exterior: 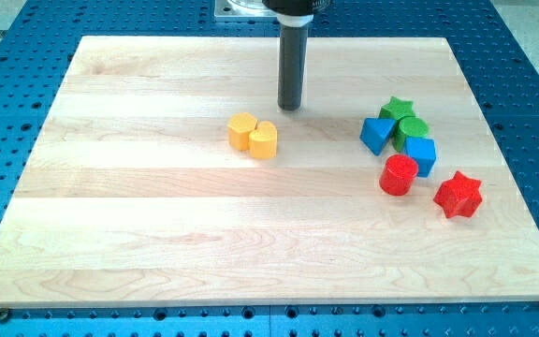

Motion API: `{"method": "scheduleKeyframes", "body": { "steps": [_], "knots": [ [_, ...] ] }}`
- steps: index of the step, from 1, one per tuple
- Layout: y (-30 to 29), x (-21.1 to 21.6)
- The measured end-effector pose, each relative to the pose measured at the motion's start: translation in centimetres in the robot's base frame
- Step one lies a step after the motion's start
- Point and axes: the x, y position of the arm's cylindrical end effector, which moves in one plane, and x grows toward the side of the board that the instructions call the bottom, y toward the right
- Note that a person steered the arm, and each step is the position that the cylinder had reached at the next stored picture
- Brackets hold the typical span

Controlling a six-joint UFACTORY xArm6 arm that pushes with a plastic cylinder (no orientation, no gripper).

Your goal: Slide the green star into the yellow blocks

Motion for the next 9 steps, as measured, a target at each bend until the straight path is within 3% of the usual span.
{"method": "scheduleKeyframes", "body": {
  "steps": [1, 3, 5, 6, 8, 9],
  "knots": [
    [1.0, 4.7],
    [2.0, 18.5],
    [18.5, 25.9],
    [23.9, 21.8],
    [20.6, 10.5],
    [21.9, 12.1]
  ]
}}
